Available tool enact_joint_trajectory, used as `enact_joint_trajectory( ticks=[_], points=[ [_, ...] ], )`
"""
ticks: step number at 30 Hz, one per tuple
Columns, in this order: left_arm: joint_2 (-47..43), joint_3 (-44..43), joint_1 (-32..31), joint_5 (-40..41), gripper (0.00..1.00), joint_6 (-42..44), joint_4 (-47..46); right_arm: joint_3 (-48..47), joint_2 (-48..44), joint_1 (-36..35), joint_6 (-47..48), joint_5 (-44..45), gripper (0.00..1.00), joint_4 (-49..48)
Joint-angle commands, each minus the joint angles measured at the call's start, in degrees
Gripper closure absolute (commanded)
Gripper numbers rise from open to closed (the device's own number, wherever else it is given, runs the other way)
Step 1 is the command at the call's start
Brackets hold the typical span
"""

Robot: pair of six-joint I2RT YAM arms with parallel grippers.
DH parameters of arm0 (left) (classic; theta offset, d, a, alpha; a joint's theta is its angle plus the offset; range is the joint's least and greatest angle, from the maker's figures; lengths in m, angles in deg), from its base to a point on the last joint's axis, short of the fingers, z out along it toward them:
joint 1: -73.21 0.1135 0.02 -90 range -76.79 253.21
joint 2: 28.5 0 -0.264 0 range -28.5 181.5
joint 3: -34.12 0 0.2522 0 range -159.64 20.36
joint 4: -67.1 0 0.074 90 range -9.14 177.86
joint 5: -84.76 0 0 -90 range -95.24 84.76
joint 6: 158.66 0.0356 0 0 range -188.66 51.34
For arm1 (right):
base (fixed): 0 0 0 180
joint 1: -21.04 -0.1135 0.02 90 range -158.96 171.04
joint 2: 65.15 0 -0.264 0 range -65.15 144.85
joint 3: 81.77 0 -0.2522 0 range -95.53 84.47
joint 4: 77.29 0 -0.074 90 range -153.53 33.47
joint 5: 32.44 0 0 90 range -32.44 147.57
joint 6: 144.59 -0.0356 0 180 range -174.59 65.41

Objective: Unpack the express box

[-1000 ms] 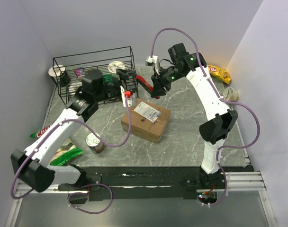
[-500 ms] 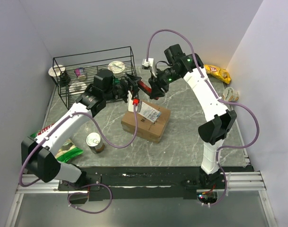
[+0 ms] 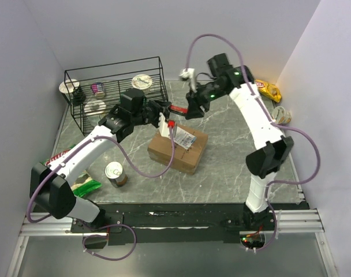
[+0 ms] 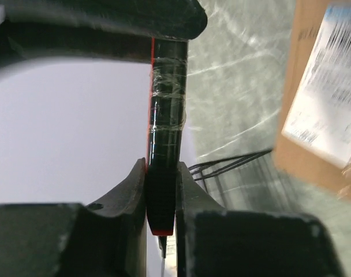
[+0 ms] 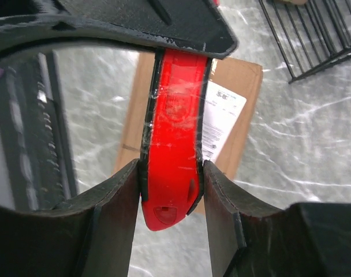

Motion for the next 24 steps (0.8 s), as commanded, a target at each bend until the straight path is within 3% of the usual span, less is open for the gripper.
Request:
enact_joint_trajectory(
  ticks=[1,2,3,4,5,8,9,13,17,19,24],
  points=[
    [0.66,-6.35,0.91,0.14,0.99,-25.43,-3.60,9.00,-11.27,9.47,-13.31,-8.91,0.22,-13.82],
    [1.27,-8.46,2.57,-3.61,0.99,-36.19,-2.11,12.72,-15.81,11.05,-16.86,-9.70,0.14,-19.54],
    [1.89,-12.66,3.63,-6.95,0.99,-41.09,-0.79,16.50,-18.12,14.03,-18.99,-11.10,0.04,-29.86],
    [2.94,-14.18,4.77,-10.03,0.99,-45.57,0.44,23.32,-20.32,14.84,-21.53,-13.03,0.00,-34.23],
    [3.47,-15.67,6.79,-12.85,0.99,-54.32,0.02,26.09,-23.74,15.11,-22.34,-12.78,0.00,-37.67],
    [3.65,-14.90,10.31,-23.56,0.99,-68.32,-5.60,30.94,-26.66,15.11,-22.52,-15.14,0.00,-44.81],
    [3.91,-14.98,11.19,-31.08,0.99,-70.29,-6.39,31.56,-26.76,15.02,-22.78,-15.94,0.00,-46.04],
    [9.70,-19.90,13.48,-41.31,0.99,-81.28,-6.66,32.62,-25.80,13.97,-27.34,-19.10,0.00,-53.51],
    [12.09,-18.42,14.89,-47.50,0.99,-100.50,-23.42,31.57,-22.03,12.22,-34.20,-21.31,0.02,-64.04],
    [12.97,-18.76,14.80,-48.03,0.99,-102.47,-25.91,29.29,-20.26,11.77,-38.24,-23.15,0.02,-66.26],
    [14.64,-21.75,14.80,-49.35,0.99,-101.43,-21.69,26.47,-16.31,10.63,-46.86,-24.91,0.03,-74.08]
  ],
)
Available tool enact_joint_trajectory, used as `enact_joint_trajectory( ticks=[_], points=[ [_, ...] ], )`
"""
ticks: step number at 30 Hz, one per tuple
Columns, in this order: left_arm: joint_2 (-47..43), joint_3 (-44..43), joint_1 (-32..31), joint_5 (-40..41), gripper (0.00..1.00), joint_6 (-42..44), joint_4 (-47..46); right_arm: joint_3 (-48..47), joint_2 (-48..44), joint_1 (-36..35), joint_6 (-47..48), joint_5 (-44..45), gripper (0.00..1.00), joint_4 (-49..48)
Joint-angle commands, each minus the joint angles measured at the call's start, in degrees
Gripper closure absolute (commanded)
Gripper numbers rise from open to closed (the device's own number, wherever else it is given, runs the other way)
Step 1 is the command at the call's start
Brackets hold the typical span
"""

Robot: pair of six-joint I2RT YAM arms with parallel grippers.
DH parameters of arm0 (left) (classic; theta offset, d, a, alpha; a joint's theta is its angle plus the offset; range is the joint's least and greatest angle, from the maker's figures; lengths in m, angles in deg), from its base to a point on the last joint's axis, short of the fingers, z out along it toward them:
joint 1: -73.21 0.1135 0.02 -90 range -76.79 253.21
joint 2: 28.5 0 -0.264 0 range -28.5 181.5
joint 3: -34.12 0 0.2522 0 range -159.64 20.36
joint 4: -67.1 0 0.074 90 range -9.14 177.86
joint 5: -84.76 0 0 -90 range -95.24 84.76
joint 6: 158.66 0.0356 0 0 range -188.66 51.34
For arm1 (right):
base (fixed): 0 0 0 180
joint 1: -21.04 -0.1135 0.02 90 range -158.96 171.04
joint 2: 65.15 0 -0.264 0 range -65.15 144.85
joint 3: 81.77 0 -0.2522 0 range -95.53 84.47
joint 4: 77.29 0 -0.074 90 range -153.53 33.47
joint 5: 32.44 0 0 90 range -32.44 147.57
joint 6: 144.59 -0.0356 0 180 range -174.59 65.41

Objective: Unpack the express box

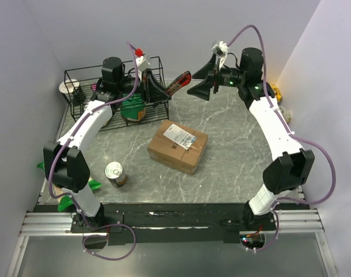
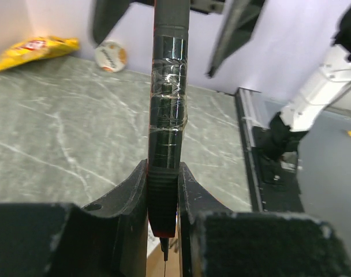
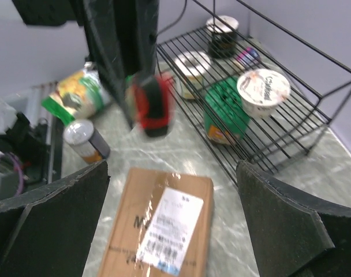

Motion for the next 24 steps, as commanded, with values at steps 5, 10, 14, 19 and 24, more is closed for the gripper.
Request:
enact_joint_trajectory(
  ticks=[5,10,14,19,24],
  points=[
    [1.44,-4.29,-0.02,-6.34,0.99,-9.89,-8.83,-6.51,4.30,-3.28,-10.78,-3.95,0.05,-12.08],
    [3.64,-6.75,-0.10,-6.43,0.99,-9.30,-7.53,-9.84,6.50,-4.60,-12.38,-5.18,0.10,-12.09],
    [4.43,-8.15,-0.19,-6.60,0.99,-9.21,-6.30,-11.61,7.82,-5.04,-12.20,-6.59,0.19,-10.42],
    [5.14,-8.77,-0.19,-6.34,0.99,-9.47,-6.73,-13.45,8.87,-5.83,-8.77,-7.38,0.31,-5.24],
    [5.40,-10.88,-0.10,-6.16,0.99,-5.44,-2.62,-15.64,10.01,-6.27,-6.23,-7.03,0.39,-0.77]
  ],
)
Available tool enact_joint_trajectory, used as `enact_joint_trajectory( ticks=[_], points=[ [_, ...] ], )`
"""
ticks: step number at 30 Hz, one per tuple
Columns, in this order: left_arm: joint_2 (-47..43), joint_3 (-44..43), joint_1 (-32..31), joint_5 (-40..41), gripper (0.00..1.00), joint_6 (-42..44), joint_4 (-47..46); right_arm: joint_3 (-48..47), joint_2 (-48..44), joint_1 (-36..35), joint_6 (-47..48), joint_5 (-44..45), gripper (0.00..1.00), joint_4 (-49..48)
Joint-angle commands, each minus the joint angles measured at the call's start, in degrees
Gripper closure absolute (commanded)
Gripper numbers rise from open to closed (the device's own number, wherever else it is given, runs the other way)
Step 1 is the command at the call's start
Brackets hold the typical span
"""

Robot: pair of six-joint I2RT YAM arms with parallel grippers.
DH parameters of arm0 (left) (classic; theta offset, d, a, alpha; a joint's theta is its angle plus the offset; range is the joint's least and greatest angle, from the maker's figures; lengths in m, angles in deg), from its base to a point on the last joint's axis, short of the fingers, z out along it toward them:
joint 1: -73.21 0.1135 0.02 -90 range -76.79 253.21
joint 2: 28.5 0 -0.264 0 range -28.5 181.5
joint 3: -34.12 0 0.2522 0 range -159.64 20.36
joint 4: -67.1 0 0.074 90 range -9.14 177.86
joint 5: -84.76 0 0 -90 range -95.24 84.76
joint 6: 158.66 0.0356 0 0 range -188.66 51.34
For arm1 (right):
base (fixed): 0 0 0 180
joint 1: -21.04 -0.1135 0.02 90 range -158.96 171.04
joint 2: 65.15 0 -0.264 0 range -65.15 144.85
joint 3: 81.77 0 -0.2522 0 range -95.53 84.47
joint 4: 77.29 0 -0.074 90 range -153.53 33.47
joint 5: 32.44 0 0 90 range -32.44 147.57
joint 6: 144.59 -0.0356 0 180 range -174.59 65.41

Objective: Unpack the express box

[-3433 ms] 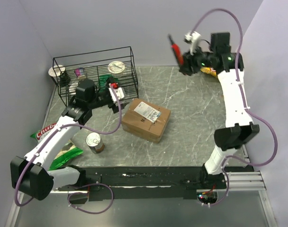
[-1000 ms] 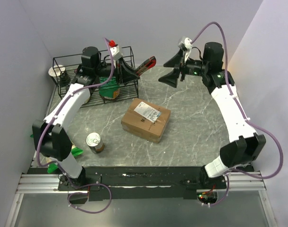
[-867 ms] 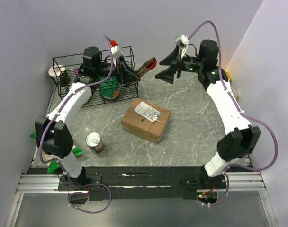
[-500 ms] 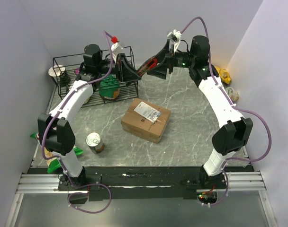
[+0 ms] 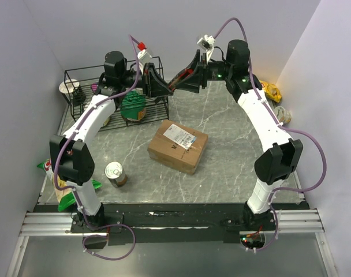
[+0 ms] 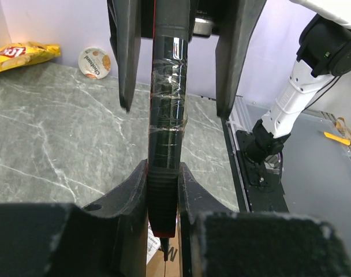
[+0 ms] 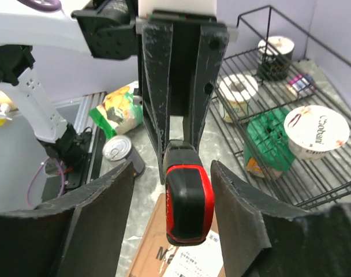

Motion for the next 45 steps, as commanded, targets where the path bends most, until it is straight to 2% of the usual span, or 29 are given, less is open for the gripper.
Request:
enact_joint_trajectory(
  ticks=[1,5,9,12,13,14,15,16,17,20,22,26,29,31,32,33,35,36,37,39,40,42,45],
  points=[
    [-0.17,-4.91,-0.08,-1.27,0.99,3.90,3.27,-5.51,1.25,-0.85,2.91,-1.28,0.41,4.30],
    [0.27,-5.88,-0.08,-1.35,0.99,4.00,3.90,-8.49,3.27,-1.03,2.83,-2.42,0.52,5.36],
    [0.27,-5.89,-0.08,-1.18,0.99,4.08,4.08,-9.47,3.54,-1.29,1.77,-2.86,0.57,4.30],
    [0.27,-6.06,-0.17,-0.83,0.99,4.00,3.90,-9.64,3.54,-1.64,2.48,-3.39,0.78,5.09],
    [0.27,-6.15,-0.17,-0.57,0.99,4.00,3.90,-9.64,3.71,-1.64,2.48,-3.48,0.97,5.70],
    [0.18,-6.24,-0.08,-0.21,0.98,4.17,4.34,-9.56,3.54,-1.73,2.39,-3.48,1.00,5.80],
    [0.09,-6.24,-0.17,1.70,0.91,5.22,5.12,-9.03,3.36,-1.82,2.48,-3.48,1.00,5.88],
    [-0.08,-6.58,-0.17,2.85,0.80,6.27,6.35,-9.03,3.02,-1.64,2.65,-3.22,1.00,6.32],
    [-0.69,-6.68,-0.17,3.65,0.65,7.67,10.19,-9.03,2.75,-1.47,2.91,-2.78,1.00,6.93],
    [-2.62,-5.63,-0.08,4.71,0.54,13.22,14.09,-7.80,1.34,-0.42,2.91,-1.37,1.00,6.85],
    [-3.51,-3.53,0.01,4.10,0.56,12.97,13.23,-7.36,0.82,-0.32,2.83,-1.63,1.00,6.76],
    [-3.69,-1.93,0.01,2.96,0.67,10.07,9.36,-6.04,0.38,-0.50,2.48,-1.99,1.00,6.50],
    [-3.07,-2.37,0.01,1.82,0.70,9.27,8.56,-6.12,0.20,-0.76,1.86,-1.81,1.00,5.71],
    [-2.81,-2.54,0.01,1.28,0.78,9.01,8.56,-6.56,0.29,-0.85,1.95,-1.46,1.00,5.80],
    [-2.55,-2.63,0.01,0.93,0.92,8.75,8.56,-6.83,0.37,-0.76,2.12,-1.02,1.00,5.97],
    [-2.54,-2.72,0.01,0.76,0.97,8.74,8.56,-6.92,0.37,-0.85,2.39,-0.85,1.00,6.32],
    [-2.72,-2.98,-0.08,0.67,0.99,9.36,8.47,-7.44,0.20,-0.77,4.83,-0.23,1.00,8.77],
    [-2.72,-3.33,0.01,0.84,0.99,11.36,9.34,-7.44,-0.15,-0.68,5.81,-0.14,0.92,9.74],
    [-2.63,-4.47,0.01,0.84,0.99,12.69,10.66,-7.36,-0.59,-0.68,6.77,0.03,0.69,10.97],
    [-2.37,-5.62,0.09,0.93,0.99,16.54,14.79,-5.70,-2.60,-0.32,11.60,2.47,0.54,14.57],
    [-2.28,-6.58,0.01,1.11,0.99,17.70,16.10,-4.47,-3.57,-0.32,13.62,3.45,0.38,15.46],
    [-2.02,-7.03,0.10,1.19,0.99,18.32,17.60,-0.25,-5.68,-0.59,19.60,4.86,0.27,16.87],
    [-1.67,-7.03,0.01,1.19,0.99,20.17,17.35,1.00,-7.80,-1.55,24.70,5.66,0.24,19.84]
  ],
)
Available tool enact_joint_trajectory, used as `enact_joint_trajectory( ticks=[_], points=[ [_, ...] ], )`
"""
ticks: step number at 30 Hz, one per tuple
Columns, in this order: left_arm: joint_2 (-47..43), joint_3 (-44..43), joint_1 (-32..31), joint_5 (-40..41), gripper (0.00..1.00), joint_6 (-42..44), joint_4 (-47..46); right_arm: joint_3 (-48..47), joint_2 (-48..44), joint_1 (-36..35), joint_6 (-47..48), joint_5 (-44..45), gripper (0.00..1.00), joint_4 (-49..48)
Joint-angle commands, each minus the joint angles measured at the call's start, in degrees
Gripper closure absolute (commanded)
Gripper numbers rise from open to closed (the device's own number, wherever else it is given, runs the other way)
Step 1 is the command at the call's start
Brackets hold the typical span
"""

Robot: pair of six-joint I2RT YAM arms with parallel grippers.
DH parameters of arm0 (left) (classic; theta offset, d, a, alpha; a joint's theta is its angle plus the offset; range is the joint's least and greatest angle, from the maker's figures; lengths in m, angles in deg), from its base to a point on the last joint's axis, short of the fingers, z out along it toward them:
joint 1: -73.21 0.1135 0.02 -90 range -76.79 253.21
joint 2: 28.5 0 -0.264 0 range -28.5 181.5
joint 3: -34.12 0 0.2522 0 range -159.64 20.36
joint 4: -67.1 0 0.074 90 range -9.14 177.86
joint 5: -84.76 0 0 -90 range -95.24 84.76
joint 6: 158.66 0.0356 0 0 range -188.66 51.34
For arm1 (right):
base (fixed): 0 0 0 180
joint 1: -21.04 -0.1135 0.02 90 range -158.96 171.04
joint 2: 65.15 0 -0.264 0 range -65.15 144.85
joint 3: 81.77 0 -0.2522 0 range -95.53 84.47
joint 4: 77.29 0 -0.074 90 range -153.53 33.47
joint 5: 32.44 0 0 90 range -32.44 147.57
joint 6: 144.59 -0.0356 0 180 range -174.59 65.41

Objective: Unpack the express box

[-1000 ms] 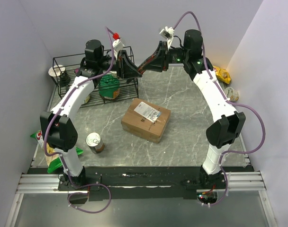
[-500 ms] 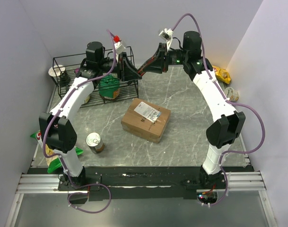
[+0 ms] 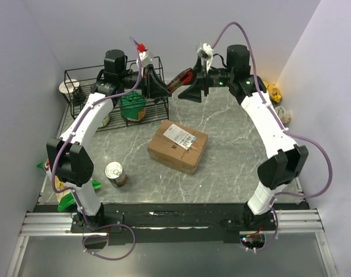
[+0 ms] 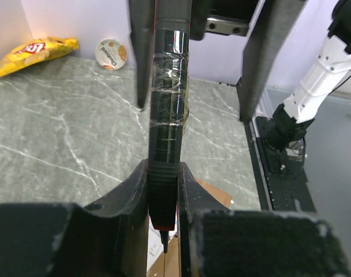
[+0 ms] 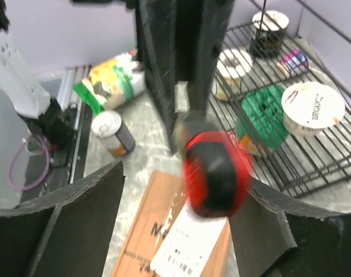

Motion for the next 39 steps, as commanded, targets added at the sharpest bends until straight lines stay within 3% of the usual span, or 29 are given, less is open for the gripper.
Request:
enact_joint_trajectory(
  ticks=[1,4,11,25,33,35,39],
  points=[
    [-0.86,-2.94,-0.01,-0.97,0.99,4.00,0.37,0.56,-5.18,-1.20,10.98,2.58,0.25,5.91],
    [-0.59,-2.85,-0.10,-1.32,0.99,3.55,-0.34,-2.17,-3.07,-1.56,10.47,-0.13,0.32,6.89],
    [-0.50,-3.20,-0.45,-2.20,0.99,3.47,-1.04,-12.27,4.75,-1.47,-5.95,-0.32,0.37,5.48],
    [-0.42,-3.20,-0.98,-1.76,0.99,0.30,-2.45,-8.41,4.41,-2.26,-5.27,-1.64,0.43,1.62],
    [-0.07,-3.55,-1.07,-1.94,0.99,-0.23,-2.98,-7.97,4.49,-2.88,-4.39,-3.05,0.72,2.23],
    [0.02,-3.47,-1.07,-1.94,0.99,-0.23,-2.89,-7.71,4.41,-2.96,-5.00,-3.40,0.74,1.62],
    [0.11,-3.38,-1.07,-1.06,0.99,-0.05,-2.54,-7.62,4.58,-2.96,-5.18,-4.45,1.00,1.17]
  ],
)
